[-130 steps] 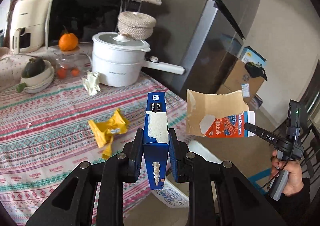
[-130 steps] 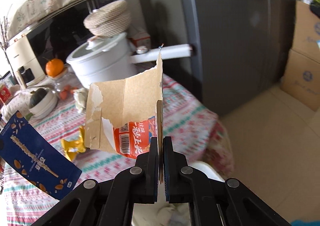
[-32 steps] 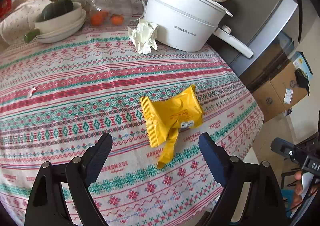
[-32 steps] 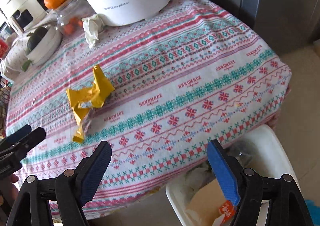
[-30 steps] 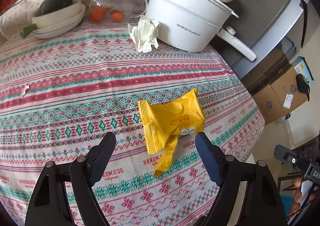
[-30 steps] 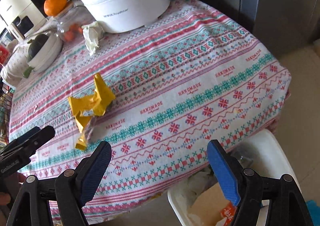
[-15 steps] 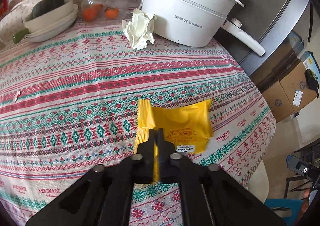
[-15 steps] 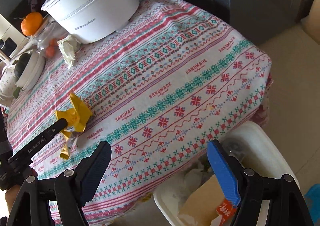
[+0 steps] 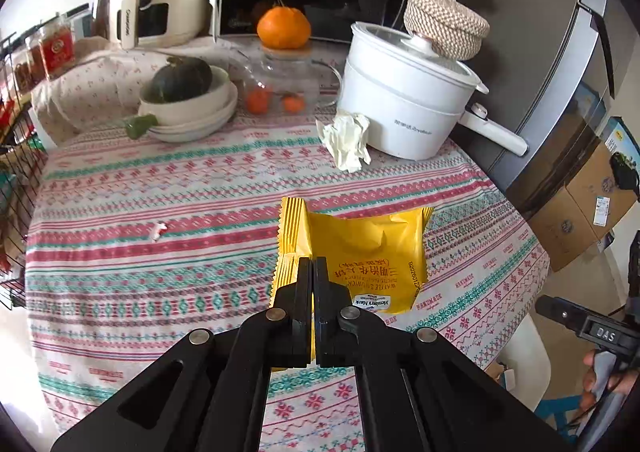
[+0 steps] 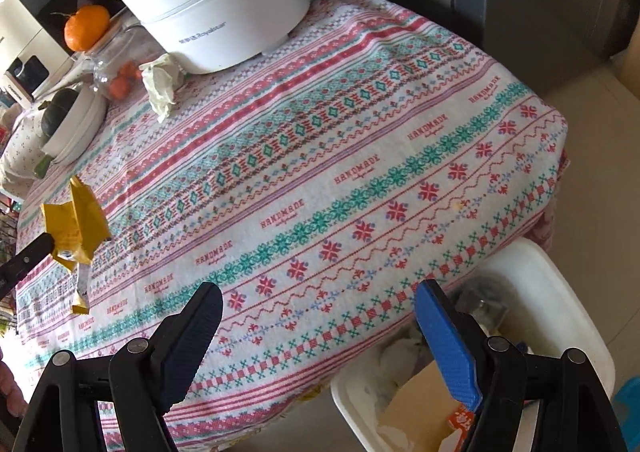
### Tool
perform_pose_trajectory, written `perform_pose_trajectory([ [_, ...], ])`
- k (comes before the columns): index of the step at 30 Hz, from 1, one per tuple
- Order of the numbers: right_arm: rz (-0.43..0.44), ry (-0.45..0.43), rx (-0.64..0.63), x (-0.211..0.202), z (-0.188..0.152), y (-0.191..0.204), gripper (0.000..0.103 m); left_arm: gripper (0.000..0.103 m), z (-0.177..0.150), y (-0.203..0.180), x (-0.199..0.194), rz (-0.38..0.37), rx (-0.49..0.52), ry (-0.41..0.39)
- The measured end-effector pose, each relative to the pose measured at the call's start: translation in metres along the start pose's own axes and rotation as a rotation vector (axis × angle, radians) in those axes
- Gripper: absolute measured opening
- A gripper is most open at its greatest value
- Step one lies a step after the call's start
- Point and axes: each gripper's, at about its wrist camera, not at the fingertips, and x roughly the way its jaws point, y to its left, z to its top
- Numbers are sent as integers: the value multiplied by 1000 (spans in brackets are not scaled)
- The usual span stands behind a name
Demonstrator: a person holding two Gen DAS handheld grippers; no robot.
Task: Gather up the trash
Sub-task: 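Grasp the crumpled white paper with the right tool while the left tool holds the yellow packet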
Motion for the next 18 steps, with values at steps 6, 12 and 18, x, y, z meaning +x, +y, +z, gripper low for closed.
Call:
perform_pose_trajectory([
  [6,19,-93,-57,20,18,43,82,0,3,45,-45,82,7,-84],
  [12,77,-156,-177,71,38,108,82,0,-9,88,-67,103,-29,-92],
  [18,83,-173,-278,132,76,158,82,0,-19,124,-79,99,-69,-85],
])
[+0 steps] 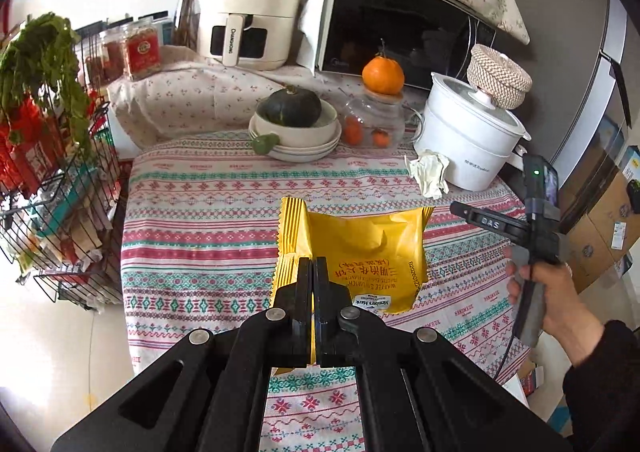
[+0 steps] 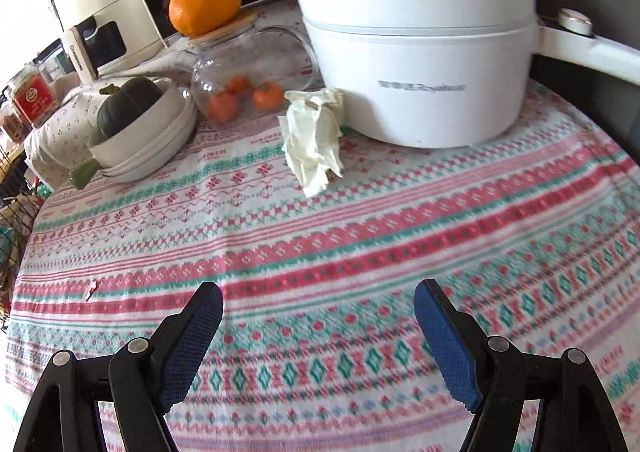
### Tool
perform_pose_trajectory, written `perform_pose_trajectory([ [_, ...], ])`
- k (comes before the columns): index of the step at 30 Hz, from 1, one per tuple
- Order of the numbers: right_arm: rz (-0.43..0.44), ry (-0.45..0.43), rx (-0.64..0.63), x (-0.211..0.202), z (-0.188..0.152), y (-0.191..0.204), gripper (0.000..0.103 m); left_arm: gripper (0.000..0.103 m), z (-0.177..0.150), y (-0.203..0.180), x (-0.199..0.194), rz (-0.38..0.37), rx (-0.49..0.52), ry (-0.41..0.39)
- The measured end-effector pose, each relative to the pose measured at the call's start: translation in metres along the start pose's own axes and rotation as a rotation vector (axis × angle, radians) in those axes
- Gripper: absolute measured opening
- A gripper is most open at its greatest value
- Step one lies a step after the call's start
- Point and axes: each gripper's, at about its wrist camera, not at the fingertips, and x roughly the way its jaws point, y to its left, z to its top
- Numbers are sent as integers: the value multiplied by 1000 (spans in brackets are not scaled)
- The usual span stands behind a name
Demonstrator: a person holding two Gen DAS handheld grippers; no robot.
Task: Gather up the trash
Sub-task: 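Grasp the crumpled white paper with the right tool while the left tool holds the yellow packet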
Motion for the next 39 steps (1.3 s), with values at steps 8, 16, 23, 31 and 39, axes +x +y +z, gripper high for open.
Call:
perform_pose_trajectory([
  [8,-18,-18,-77,82,45,12,78,0,-5,35,6,16,-62,42],
  [16,-84,37,-122,124,60,19,40,0,-4,31,15,16,-63,69],
  [23,-110,71,-149,103,47,32,13,0,-8,30,16,25,-64,70],
  [31,-54,71,-216,30,12,37,13,0,-10,24,0,0,-66,31],
  [39,-24,80,-250,-62,-35,27,13,0,-14,-8,-25,-56,-14,-18],
])
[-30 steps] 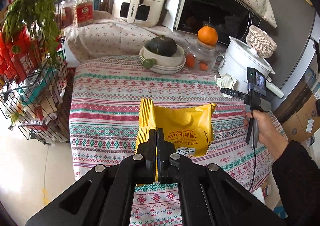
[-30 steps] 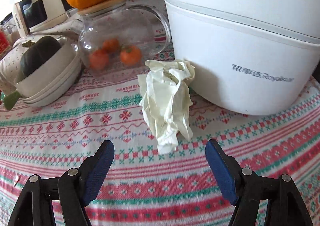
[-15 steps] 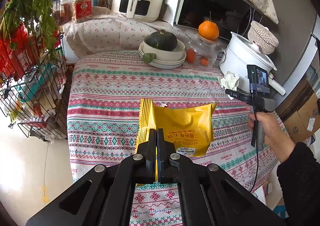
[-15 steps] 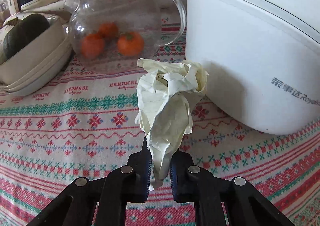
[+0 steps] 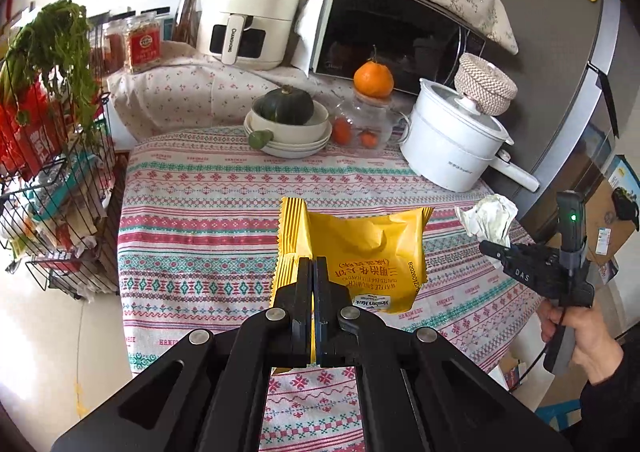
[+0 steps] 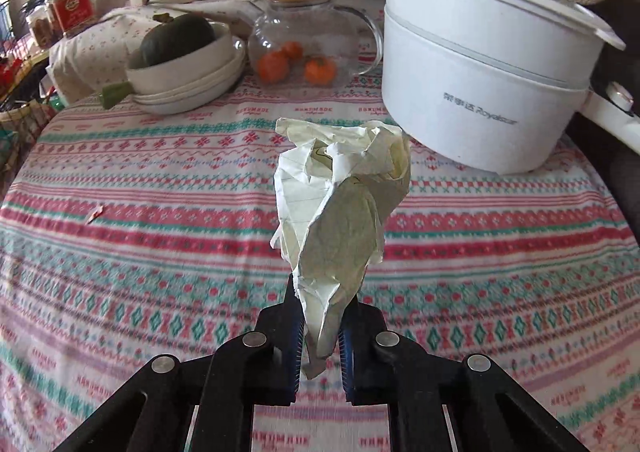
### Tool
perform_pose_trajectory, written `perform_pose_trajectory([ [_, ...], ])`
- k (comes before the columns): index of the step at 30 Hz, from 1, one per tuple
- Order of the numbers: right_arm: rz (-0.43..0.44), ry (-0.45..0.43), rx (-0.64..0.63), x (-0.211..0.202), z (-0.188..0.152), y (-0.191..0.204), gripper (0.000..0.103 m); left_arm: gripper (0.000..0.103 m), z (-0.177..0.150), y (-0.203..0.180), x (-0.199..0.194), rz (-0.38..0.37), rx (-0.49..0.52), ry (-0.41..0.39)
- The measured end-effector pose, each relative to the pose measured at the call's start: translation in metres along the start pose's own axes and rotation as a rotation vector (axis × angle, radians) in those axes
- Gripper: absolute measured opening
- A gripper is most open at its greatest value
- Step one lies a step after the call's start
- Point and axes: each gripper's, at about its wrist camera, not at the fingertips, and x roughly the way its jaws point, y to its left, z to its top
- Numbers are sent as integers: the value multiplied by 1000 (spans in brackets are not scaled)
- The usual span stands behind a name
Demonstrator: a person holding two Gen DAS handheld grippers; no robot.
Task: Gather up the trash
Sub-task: 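Carry the yellow packet and white paper over the bin with both tools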
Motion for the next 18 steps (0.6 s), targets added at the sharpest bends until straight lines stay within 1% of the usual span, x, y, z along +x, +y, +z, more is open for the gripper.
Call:
perform_pose_trajectory([
  [5,11,9,-12,-44,-29,-2,13,0,-3,-23,-8,-36,27,-12],
  [10,-1,25,-28,-80,-51,-7,12,0,-13,-51,-3,-86,69,25],
  [13,-15,4,-22,-105,-63,-13,13,0,-21,-72,2,-121,103,51],
  [18,-20,1,25,-137,-89,-35,13,0,-35,-113,10,-175,171,90],
])
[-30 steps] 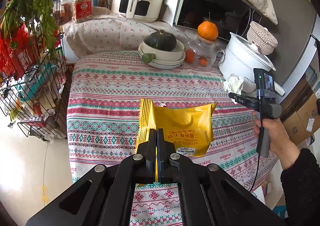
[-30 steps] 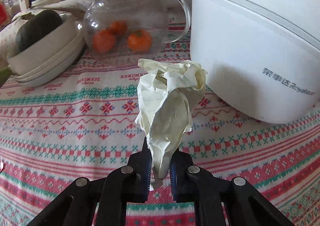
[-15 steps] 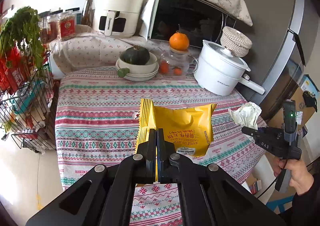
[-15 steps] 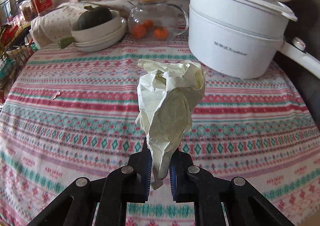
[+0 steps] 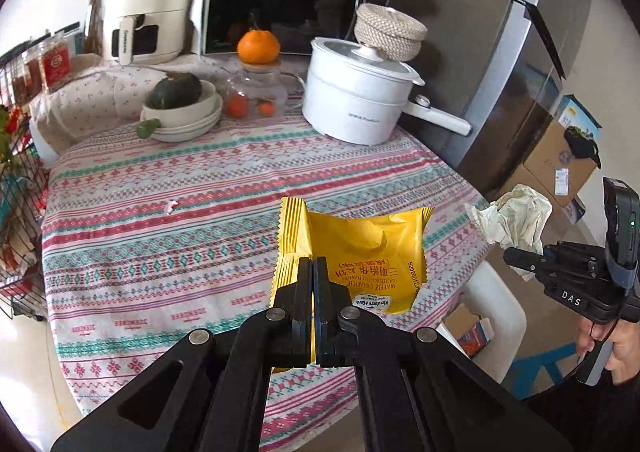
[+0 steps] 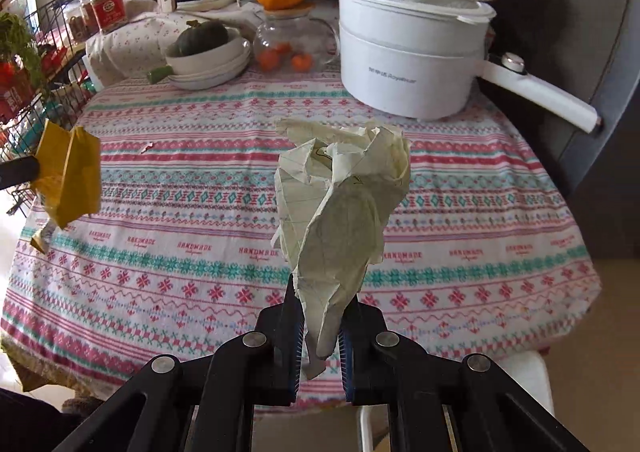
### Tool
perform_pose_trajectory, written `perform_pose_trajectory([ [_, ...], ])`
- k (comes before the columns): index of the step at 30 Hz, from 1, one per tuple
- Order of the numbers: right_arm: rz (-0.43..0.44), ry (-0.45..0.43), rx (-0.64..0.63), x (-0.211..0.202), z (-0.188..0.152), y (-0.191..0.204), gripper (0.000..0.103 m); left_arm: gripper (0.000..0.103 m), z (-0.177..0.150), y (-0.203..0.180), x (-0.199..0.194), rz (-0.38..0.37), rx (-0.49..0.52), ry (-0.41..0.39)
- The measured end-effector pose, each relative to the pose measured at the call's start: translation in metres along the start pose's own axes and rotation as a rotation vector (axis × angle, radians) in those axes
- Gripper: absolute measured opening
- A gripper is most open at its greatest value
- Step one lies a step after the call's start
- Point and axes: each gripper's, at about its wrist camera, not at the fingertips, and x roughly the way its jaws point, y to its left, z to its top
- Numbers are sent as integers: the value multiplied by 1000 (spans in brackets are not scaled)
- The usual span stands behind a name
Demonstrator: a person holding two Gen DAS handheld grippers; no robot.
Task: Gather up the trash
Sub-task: 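Carry the yellow packet and white paper over the bin with both tools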
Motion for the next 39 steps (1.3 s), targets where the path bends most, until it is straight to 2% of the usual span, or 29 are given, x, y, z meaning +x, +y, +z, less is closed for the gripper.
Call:
perform_pose_trajectory([
  [5,-14,2,68,-16,-33,-33,13,0,-10,-47,20,-41,85,41],
  [8,-37,64,129,-16,-50,-54,13,0,-19,-78,35,-75,132,78],
  [12,-39,97,169,-22,-67,-77,13,0,-31,-125,56,-110,221,120],
  [17,-47,173,248,-22,-97,-109,13,0,-43,-176,81,-138,320,148],
  [22,-80,208,299,-27,-120,-135,13,0,-53,-215,106,-159,387,168],
  [27,-105,222,332,-33,-134,-151,13,0,-62,-244,128,-187,434,148],
  [31,-112,229,347,-35,-141,-159,13,0,-70,-262,143,-179,494,138],
  [39,-122,233,375,-39,-148,-172,13,2,-72,-278,156,-211,528,138],
])
